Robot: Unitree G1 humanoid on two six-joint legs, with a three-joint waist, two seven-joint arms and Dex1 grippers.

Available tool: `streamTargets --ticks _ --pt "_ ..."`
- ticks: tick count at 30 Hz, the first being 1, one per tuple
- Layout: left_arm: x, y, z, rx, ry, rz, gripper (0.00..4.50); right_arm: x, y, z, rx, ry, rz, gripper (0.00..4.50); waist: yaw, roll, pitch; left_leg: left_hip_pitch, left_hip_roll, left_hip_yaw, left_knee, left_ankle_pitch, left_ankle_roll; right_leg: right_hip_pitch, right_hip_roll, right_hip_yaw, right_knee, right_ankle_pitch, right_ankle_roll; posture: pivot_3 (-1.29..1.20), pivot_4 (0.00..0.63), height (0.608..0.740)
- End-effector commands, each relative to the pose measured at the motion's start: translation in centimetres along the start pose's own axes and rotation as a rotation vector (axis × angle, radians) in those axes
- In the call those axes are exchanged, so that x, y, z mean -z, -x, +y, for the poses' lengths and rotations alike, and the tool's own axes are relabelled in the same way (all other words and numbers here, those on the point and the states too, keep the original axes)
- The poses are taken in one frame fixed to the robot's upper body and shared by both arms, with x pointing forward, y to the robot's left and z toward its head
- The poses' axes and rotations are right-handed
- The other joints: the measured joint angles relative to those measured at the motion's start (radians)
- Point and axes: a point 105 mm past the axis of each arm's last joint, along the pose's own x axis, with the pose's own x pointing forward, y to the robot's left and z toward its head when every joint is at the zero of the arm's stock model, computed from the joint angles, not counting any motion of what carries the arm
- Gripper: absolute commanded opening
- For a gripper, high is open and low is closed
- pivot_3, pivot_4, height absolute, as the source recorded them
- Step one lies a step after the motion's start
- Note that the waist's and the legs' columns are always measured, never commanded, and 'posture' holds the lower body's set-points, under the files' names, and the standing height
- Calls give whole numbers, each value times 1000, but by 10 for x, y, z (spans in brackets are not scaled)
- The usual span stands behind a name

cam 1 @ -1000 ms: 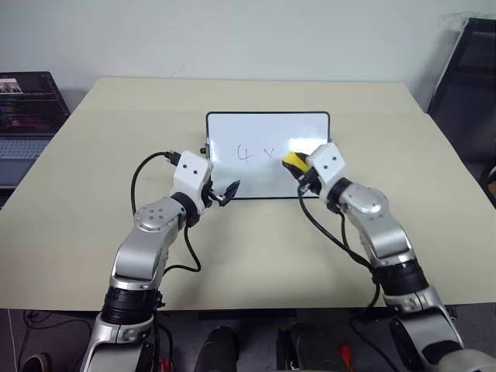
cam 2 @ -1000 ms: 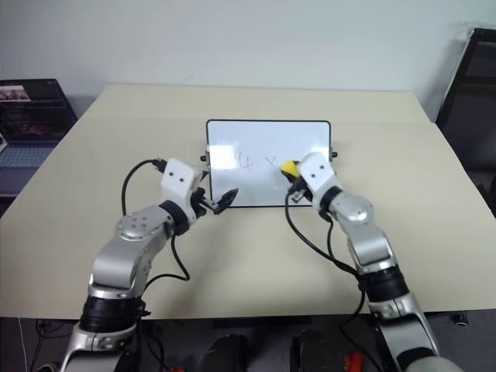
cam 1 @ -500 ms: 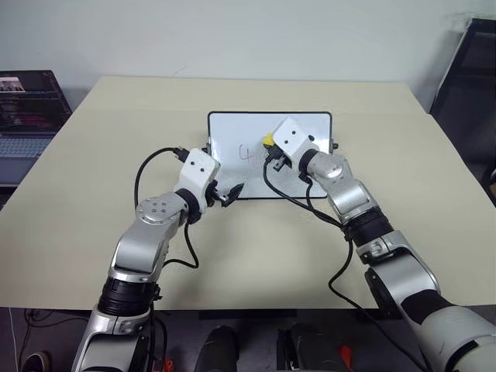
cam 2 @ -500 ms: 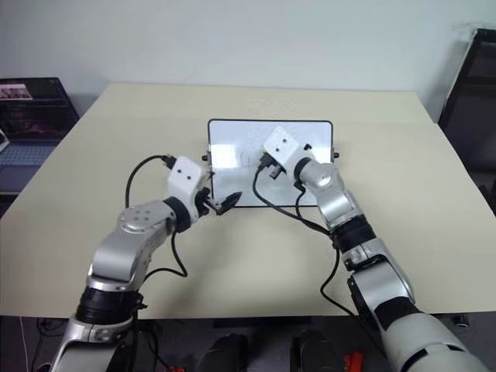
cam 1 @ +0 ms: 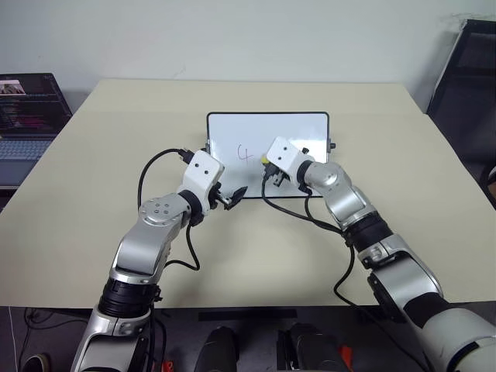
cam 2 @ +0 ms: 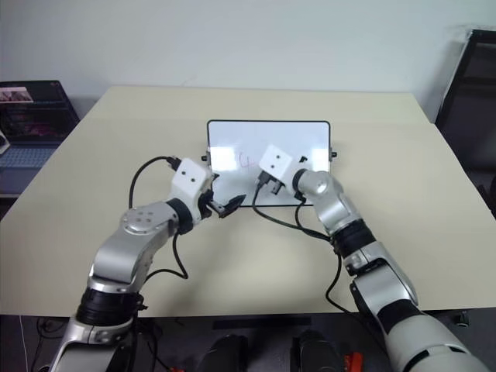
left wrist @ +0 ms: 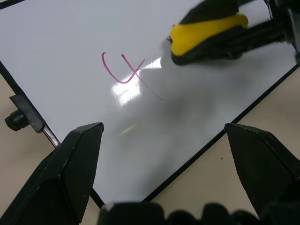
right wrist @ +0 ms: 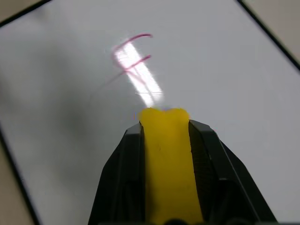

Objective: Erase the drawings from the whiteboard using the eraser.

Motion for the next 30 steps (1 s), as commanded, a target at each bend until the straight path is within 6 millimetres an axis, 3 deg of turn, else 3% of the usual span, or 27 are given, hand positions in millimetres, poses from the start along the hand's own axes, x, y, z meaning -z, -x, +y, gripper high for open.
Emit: streamTargets --ticks 1,5,10,12,14,19,23,25,30 --pt "-11 3 -1 -6 -24 -49 4500 -8 1 -21 81 1 -30 985 0 0 0 0 0 0 0 0 0 0 0 0 0 0 0 0 150 740" --pt "-10 3 -2 -3 -23 -49 4500 -2 1 -14 29 -7 -12 985 -1 0 0 0 0 0 -1 0 0 0 0 1 -1 0 0 0 150 740" --pt "-12 2 -4 2 -24 -51 4500 17 10 24 -183 6 53 985 -2 0 0 0 0 0 -1 0 0 0 0 1 -1 0 0 0 150 740" --pt "-13 2 -4 5 -25 -52 4500 20 13 31 -220 23 67 985 -2 0 0 0 0 0 0 0 0 0 0 1 -1 0 0 0 150 740" --pt "-13 1 -3 6 -26 -53 4500 20 14 31 -217 41 68 985 -2 0 0 1 0 0 0 0 0 1 0 0 0 0 0 0 150 740" --pt "-14 1 -4 14 -28 -56 4500 3 7 -4 -16 87 8 985 -3 0 0 5 0 2 0 0 0 2 0 1 3 0 0 0 150 740" --pt "-14 0 -5 18 -29 -56 4500 -4 4 -20 66 93 -22 985 -5 0 0 5 0 3 0 0 0 2 0 2 4 0 0 0 150 740" --pt "-14 0 -5 20 -29 -57 4500 -3 3 -18 57 92 -18 985 -5 0 0 5 0 3 -1 0 0 1 0 3 4 0 0 0 150 740" --pt "-14 1 -6 22 -30 -57 4500 12 6 15 -146 96 26 985 -5 0 0 5 0 4 -1 0 0 1 0 3 2 0 0 0 150 740"
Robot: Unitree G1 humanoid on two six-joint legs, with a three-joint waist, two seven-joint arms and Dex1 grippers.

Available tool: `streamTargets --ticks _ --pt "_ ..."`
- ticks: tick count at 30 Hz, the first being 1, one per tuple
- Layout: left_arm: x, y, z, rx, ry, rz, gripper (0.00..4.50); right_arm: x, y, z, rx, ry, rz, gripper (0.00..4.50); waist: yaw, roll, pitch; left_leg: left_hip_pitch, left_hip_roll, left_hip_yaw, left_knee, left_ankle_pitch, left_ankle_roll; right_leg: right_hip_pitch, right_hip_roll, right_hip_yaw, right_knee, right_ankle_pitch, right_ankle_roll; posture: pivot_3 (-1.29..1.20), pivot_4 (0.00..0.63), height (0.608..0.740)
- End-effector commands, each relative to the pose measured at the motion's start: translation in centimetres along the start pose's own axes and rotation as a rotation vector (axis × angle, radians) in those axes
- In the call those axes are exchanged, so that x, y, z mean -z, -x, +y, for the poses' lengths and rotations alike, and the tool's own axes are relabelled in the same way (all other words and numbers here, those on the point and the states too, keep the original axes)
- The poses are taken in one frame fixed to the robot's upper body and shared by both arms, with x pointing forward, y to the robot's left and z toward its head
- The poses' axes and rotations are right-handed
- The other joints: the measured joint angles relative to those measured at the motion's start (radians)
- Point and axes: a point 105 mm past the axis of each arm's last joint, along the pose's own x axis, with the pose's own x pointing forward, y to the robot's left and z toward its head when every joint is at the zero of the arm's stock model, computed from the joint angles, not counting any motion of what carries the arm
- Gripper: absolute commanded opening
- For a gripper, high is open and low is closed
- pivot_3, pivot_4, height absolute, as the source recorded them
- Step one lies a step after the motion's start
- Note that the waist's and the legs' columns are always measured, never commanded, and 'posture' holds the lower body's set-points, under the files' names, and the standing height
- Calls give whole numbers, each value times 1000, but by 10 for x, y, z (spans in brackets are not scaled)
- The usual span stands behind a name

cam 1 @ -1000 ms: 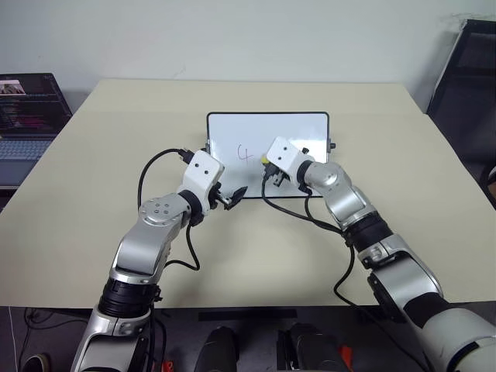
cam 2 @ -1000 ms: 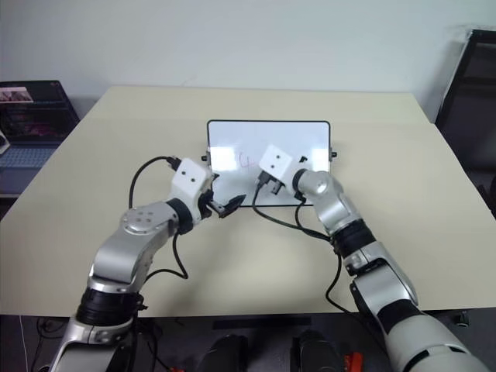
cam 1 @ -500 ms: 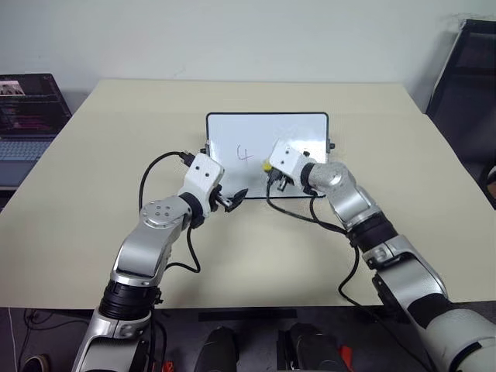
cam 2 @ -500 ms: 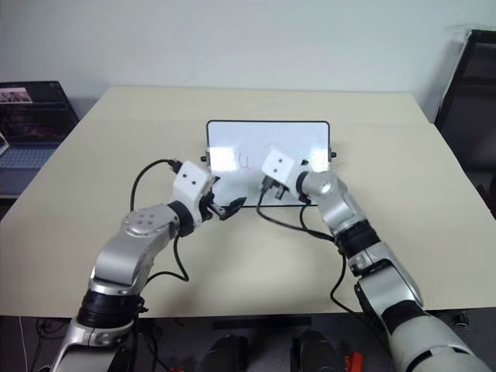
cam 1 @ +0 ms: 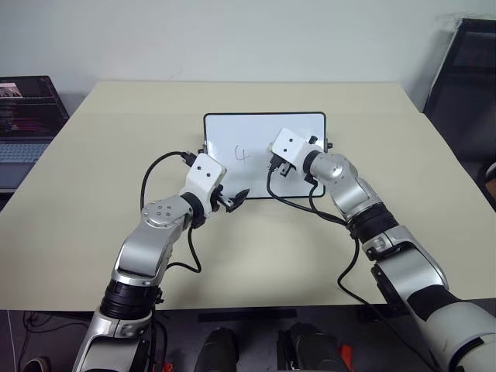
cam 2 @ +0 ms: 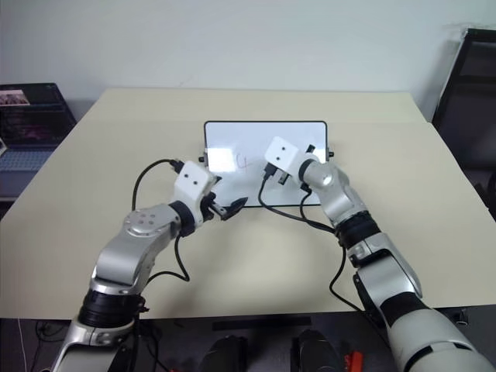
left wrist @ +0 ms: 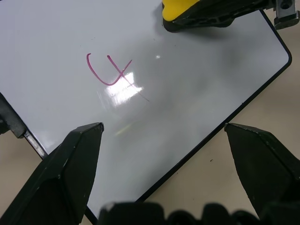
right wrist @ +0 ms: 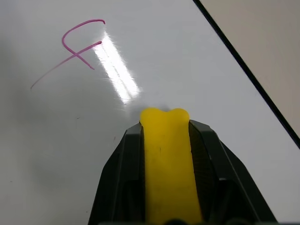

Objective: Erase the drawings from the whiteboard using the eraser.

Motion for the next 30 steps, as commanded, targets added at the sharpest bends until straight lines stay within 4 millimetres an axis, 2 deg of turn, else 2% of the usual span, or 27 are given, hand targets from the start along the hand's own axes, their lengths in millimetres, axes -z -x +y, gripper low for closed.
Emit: streamTargets --ticks 1,3,4,6,10,14,18,23,25,27,30 --pt "-17 2 -1 7 -37 -60 4500 4 3 27 -159 18 10 985 0 0 0 0 0 0 0 0 0 0 0 0 0 0 0 0 150 740" --pt "-16 2 -1 7 -37 -59 4500 0 4 36 -201 30 0 985 -1 0 0 0 0 0 0 0 0 0 0 0 0 0 0 0 150 740" --pt "-16 2 -1 6 -38 -59 4500 -3 3 33 -179 30 -8 985 -2 0 0 0 0 0 0 0 0 0 0 0 1 0 0 0 150 740" --pt "-16 2 -1 6 -37 -59 4500 -7 -1 25 -119 29 -23 985 -2 0 0 1 0 0 0 0 0 0 0 0 1 0 0 0 150 740" --pt "-14 2 -1 6 -36 -56 4500 -21 -5 -6 64 45 -64 985 -2 0 0 1 0 0 1 0 0 0 0 0 3 0 0 0 150 740" --pt "-13 3 -1 5 -35 -54 4500 -26 -9 -21 149 36 -82 984 -1 0 0 1 0 0 0 0 0 0 0 0 2 0 0 0 150 740" --pt "-13 2 -2 5 -34 -56 4500 -22 -12 -14 96 6 -63 984 0 0 0 0 0 0 -1 0 0 0 0 0 -2 0 0 0 150 740" --pt "-13 3 -2 4 -32 -56 4500 -7 -10 22 -122 -6 -5 984 -1 0 0 0 1 0 -1 0 0 0 0 0 -2 0 0 0 150 740" --pt "-13 2 -1 4 -32 -56 4500 -4 -7 29 -170 0 5 984 -1 0 0 0 0 0 -1 0 0 1 0 0 -2 0 0 0 150 740" --pt "-13 2 -2 5 -32 -56 4500 -7 -7 23 -130 5 -2 984 -1 0 0 0 0 0 -1 0 0 1 0 0 -2 0 0 0 150 740" --pt "-13 2 -2 8 -32 -58 4500 -11 -8 0 3 8 -14 984 -1 0 0 1 0 0 0 0 0 1 0 0 0 0 0 0 150 740"
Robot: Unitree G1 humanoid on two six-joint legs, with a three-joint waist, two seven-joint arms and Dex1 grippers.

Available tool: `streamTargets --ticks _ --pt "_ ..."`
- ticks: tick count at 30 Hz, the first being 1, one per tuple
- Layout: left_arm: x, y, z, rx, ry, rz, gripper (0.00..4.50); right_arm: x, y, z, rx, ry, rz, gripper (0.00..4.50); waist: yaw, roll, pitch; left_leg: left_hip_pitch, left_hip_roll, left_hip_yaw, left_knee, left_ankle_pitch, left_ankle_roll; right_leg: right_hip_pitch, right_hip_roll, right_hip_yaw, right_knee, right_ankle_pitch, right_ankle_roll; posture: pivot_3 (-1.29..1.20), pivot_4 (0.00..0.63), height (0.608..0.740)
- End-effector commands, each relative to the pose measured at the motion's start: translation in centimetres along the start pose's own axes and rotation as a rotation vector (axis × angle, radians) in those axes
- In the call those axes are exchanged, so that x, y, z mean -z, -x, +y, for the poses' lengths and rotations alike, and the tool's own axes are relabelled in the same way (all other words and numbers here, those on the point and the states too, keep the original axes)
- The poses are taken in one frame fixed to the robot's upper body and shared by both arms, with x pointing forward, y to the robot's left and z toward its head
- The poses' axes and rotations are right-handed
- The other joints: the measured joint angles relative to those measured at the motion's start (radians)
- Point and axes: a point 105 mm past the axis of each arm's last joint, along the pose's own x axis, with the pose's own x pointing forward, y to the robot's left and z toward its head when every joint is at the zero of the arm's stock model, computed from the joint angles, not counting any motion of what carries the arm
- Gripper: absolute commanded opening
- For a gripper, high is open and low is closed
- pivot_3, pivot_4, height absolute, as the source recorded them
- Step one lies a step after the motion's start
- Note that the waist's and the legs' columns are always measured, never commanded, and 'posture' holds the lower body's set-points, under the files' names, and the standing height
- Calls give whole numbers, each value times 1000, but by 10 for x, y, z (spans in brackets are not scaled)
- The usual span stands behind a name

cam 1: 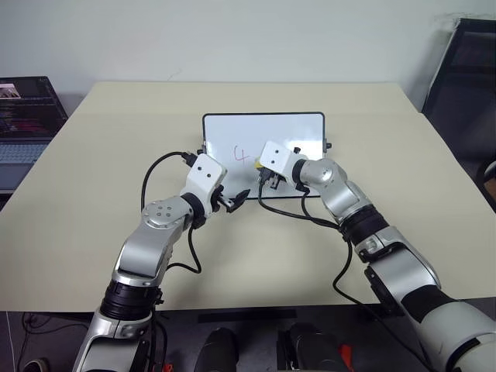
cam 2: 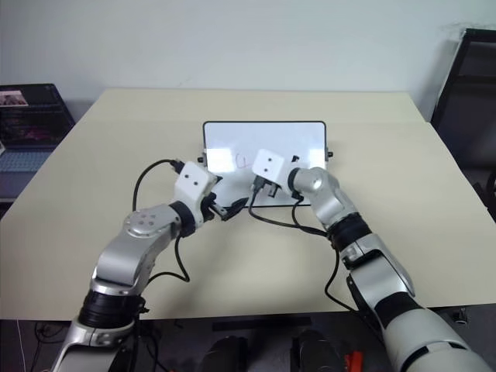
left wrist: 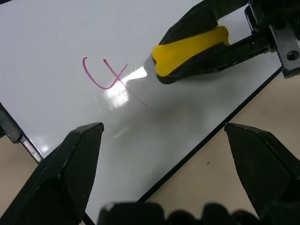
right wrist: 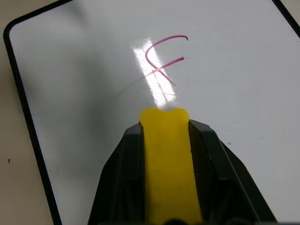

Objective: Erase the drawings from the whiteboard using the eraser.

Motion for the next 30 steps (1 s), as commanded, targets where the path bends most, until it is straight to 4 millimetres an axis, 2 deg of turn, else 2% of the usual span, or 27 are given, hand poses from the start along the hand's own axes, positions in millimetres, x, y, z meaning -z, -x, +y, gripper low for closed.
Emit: streamTargets --ticks 1,3,6,15,24,30 --pt "-13 1 -1 4 -28 -49 4500 -2 6 -33 160 9 3 984 0 0 0 0 0 0 0 0 0 0 0 0 1 0 0 0 150 740" --pt "-12 1 -2 6 -29 -50 4500 -3 8 -44 214 7 -1 984 0 0 0 0 0 0 0 0 0 0 0 0 1 0 0 0 150 740" --pt "-12 1 -2 7 -29 -50 4500 -1 10 -51 237 9 7 984 0 0 0 0 0 0 1 0 0 0 0 0 1 0 0 0 150 740" --pt "-12 2 0 2 -28 -50 4500 21 15 -27 90 29 77 984 1 0 0 0 0 0 0 0 0 0 0 0 -1 0 0 0 150 740" --pt "-8 4 3 -11 -14 -40 4500 37 34 -4 -3 27 110 984 1 0 0 0 0 0 0 0 0 1 0 0 -1 0 0 0 150 740" --pt "-7 8 12 -57 7 -53 4500 10 49 -21 113 -145 -54 984 2 0 0 0 0 0 0 0 0 0 0 0 -1 0 0 0 150 740"
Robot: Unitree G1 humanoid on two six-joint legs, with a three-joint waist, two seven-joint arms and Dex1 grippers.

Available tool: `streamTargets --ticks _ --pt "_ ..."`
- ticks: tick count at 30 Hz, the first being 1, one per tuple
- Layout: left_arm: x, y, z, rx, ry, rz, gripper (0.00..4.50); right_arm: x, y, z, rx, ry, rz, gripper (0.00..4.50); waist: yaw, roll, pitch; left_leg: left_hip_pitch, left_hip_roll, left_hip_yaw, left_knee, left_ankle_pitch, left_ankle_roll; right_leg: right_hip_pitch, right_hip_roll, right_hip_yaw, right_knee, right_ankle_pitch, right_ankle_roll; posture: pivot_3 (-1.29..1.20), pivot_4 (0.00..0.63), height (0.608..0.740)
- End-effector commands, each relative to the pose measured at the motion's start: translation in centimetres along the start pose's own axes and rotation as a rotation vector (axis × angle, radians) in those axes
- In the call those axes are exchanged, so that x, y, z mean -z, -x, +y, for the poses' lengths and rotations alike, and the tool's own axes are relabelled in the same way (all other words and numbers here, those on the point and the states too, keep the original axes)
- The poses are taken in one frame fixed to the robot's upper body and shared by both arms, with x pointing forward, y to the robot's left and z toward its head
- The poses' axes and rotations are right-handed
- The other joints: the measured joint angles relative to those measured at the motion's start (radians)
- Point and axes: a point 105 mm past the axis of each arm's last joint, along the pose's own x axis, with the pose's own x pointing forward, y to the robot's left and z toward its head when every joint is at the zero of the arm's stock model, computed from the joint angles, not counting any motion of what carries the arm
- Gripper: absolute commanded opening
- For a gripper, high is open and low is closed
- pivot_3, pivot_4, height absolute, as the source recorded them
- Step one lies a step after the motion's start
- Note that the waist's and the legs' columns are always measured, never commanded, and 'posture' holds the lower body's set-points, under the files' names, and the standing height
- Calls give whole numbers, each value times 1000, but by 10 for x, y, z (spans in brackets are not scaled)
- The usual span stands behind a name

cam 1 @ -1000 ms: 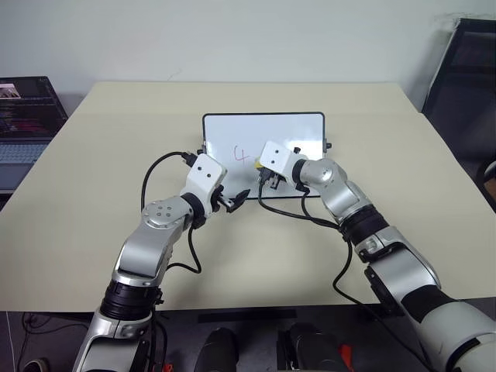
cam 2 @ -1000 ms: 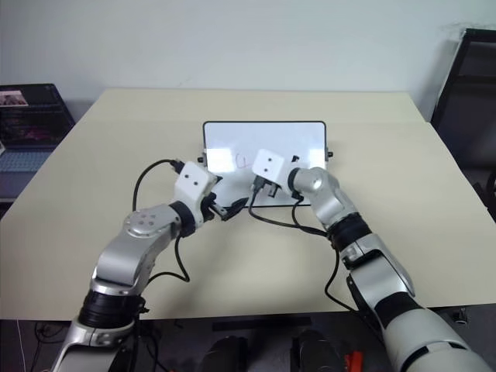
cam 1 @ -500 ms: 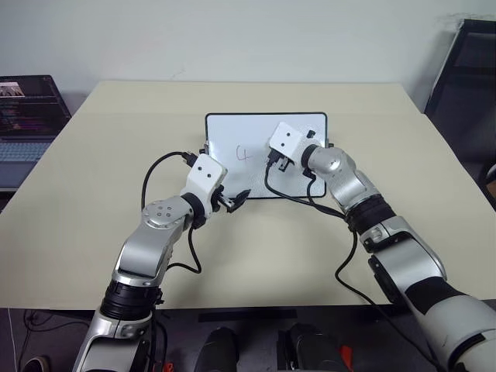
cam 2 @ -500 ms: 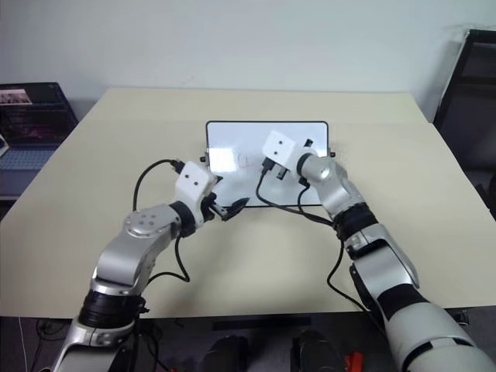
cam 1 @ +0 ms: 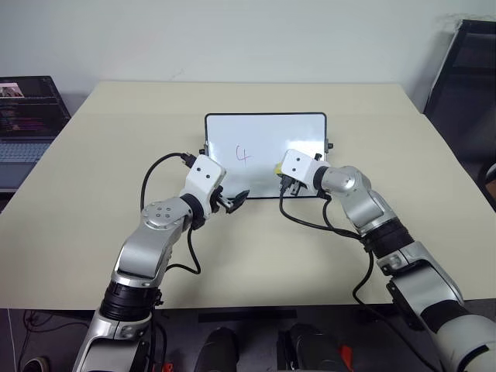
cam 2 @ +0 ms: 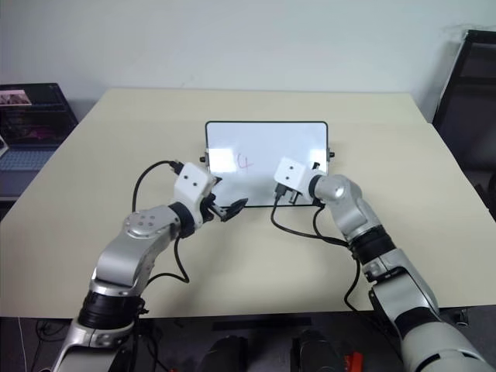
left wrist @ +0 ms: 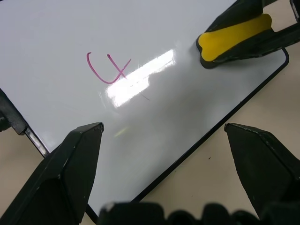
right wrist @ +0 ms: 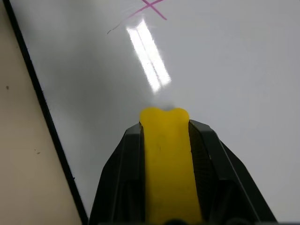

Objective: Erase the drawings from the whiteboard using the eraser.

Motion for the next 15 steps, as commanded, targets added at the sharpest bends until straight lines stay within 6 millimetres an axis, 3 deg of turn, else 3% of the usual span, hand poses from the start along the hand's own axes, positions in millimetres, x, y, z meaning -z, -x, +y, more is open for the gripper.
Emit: streamTargets --ticks 1,5,8,15 --pt "-11 8 11 -58 4 -64 4500 -25 17 -20 82 -105 -134 984 1 0 0 0 0 0 0 0 0 0 0 0 0 0 0 0 150 740" --pt "-9 15 22 -134 43 -89 4500 -30 40 -18 95 -200 -225 983 3 0 0 -4 0 -3 -1 0 0 -1 0 0 -4 0 0 0 150 740" --pt "3 23 26 -177 85 -82 4500 -24 59 -9 110 -223 -257 983 7 0 0 -6 0 -4 -1 0 0 -1 0 -1 -7 0 0 0 150 740" --pt "25 33 33 -255 141 -90 4500 -21 78 28 116 -541 -378 983 9 0 0 -8 1 -6 -1 -1 0 -2 0 -2 -9 0 0 0 150 740"
